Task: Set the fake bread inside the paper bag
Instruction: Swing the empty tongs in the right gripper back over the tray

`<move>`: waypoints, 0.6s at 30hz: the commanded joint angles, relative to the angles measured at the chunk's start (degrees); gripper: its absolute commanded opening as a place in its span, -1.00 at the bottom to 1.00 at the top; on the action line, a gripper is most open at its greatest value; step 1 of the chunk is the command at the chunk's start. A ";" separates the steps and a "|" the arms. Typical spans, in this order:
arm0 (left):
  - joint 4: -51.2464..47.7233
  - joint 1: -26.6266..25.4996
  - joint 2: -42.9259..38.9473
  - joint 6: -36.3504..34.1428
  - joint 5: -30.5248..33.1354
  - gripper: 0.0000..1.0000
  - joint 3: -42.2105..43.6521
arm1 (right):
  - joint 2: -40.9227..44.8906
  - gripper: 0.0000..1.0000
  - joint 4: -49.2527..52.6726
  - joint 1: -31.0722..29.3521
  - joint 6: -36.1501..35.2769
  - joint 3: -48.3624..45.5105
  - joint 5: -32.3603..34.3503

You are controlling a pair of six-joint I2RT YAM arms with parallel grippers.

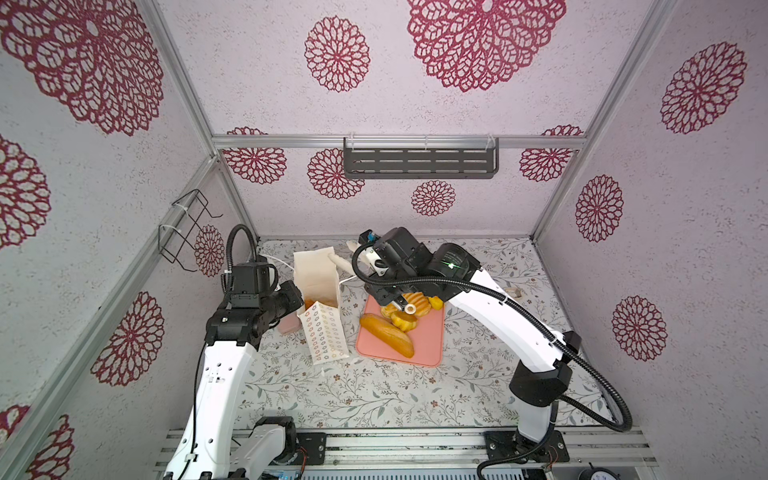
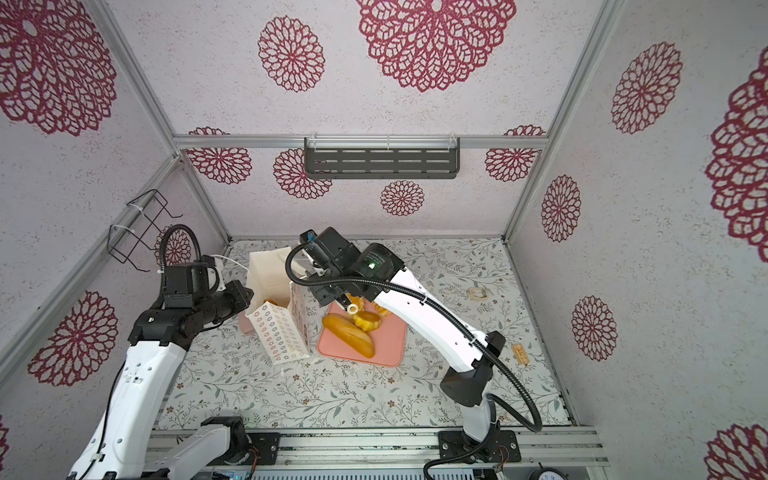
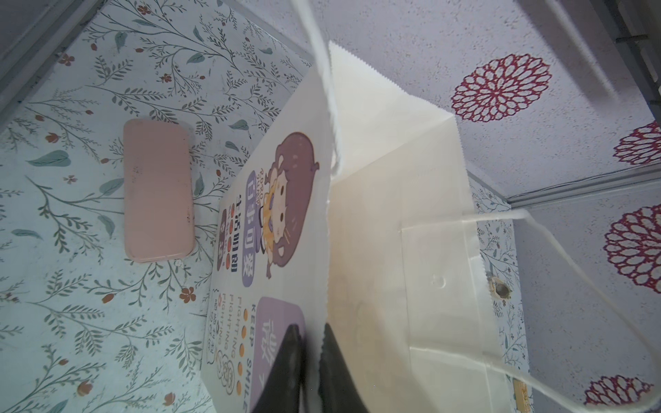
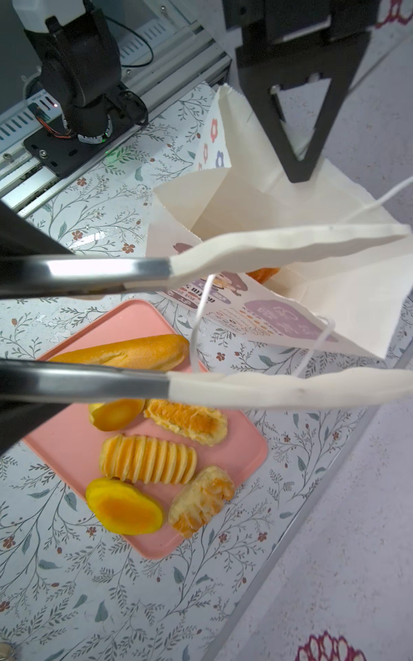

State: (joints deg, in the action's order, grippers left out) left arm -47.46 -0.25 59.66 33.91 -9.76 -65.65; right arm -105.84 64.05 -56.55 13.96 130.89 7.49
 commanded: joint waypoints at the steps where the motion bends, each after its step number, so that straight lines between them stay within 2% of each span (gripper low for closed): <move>1: 1.19 -0.45 0.19 -0.78 0.70 -0.71 -0.49 | 10.83 -0.08 -5.10 3.92 3.16 -5.35 0.67; 6: 1.05 -0.44 0.20 -1.06 0.94 -0.58 -0.63 | 22.80 -0.07 -10.21 12.25 6.53 -23.77 -4.73; 11: 0.90 -0.45 -0.29 -1.11 0.96 -0.24 -0.53 | 32.40 -0.08 -14.75 20.56 10.22 -43.54 -12.23; 18: 0.79 -0.45 -0.71 -1.26 1.15 0.05 -0.62 | 37.05 -0.07 -20.31 27.63 12.57 -62.47 -19.18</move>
State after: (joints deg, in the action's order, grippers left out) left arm -47.42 -0.25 59.64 33.17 -9.43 -65.65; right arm -70.54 49.08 -30.72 24.08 71.75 -6.85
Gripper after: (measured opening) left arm 0.513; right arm 0.465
